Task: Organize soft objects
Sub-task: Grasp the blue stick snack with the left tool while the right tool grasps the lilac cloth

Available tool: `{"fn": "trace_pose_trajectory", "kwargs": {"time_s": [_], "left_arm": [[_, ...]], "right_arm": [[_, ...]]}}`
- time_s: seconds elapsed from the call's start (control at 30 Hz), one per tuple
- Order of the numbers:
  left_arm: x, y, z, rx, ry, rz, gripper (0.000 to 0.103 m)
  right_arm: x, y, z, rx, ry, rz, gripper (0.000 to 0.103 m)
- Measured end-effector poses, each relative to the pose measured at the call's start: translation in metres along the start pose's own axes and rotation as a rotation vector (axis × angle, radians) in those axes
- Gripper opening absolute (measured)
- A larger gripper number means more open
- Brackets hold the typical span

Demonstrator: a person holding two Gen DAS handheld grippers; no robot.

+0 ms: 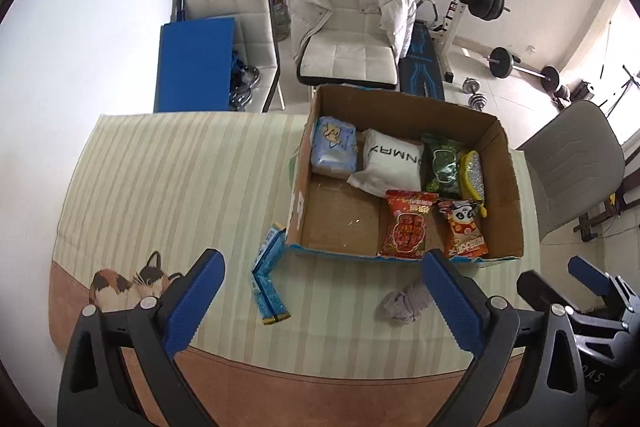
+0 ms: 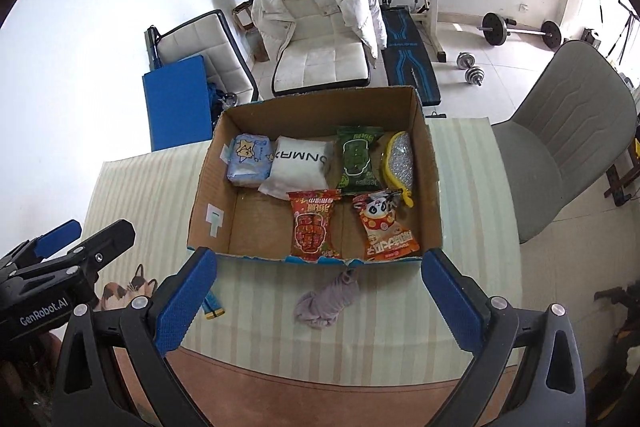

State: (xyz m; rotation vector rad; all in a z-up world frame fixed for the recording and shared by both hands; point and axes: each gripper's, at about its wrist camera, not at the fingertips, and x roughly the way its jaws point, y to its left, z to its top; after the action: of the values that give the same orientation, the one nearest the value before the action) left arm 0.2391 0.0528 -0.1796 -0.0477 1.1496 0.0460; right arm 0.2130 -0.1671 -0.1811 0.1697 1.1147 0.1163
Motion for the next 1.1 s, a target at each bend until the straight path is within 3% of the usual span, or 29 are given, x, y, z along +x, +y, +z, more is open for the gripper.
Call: {"fn": "trace_pose_trajectory", "kwargs": {"time_s": [0.1,0.23,0.43,0.6,0.73,0.83,0.93,0.97,1.03,1.07,1.1], "left_arm": [[0.02,0.017,-0.015,-0.037,0.03,0.039,0.101],[0.06,0.045,-0.038,-0.085,0.128,0.061,0.101],[0.128,0.084,-0.069,-0.201,0.304,0.012,0.101],[0.173,0.101,-0.077,-0.276,0.381,-0.027,0.098],[0.198,0.096,-0.068,-0.211,0.363,0.011,0.098],[0.216,0.086,-0.058,-0.13,0.363,0.043,0.098],[0.23,0.08,-0.051,-0.077,0.362,0.051,0.098],[0.235,0.076,-0.049,-0.057,0.36,0.045,0.093],[0.242,0.071,-0.049,-0.024,0.377,0.037,0.065],[0.247,0.068,-0.051,-0.016,0.399,0.03,0.043],[0.25,0.066,-0.055,-0.013,0.419,0.022,0.03]], "right_arm": [[0.034,0.001,-0.022,0.01,0.112,0.056,0.103],[0.092,-0.007,-0.053,0.149,0.237,0.095,0.103],[0.165,-0.003,-0.079,0.142,0.263,-0.049,0.1],[0.215,0.002,-0.092,0.146,0.322,-0.114,0.083],[0.237,0.011,-0.097,0.072,0.341,-0.176,0.074],[0.244,0.013,-0.104,0.023,0.368,-0.166,0.054],[0.243,0.011,-0.112,-0.016,0.386,-0.155,0.051],[0.242,0.01,-0.115,-0.032,0.396,-0.154,0.05],[0.241,0.006,-0.121,-0.04,0.416,-0.144,0.05],[0.241,0.004,-0.124,-0.039,0.431,-0.135,0.05],[0.241,0.002,-0.126,-0.031,0.445,-0.117,0.05]]}}
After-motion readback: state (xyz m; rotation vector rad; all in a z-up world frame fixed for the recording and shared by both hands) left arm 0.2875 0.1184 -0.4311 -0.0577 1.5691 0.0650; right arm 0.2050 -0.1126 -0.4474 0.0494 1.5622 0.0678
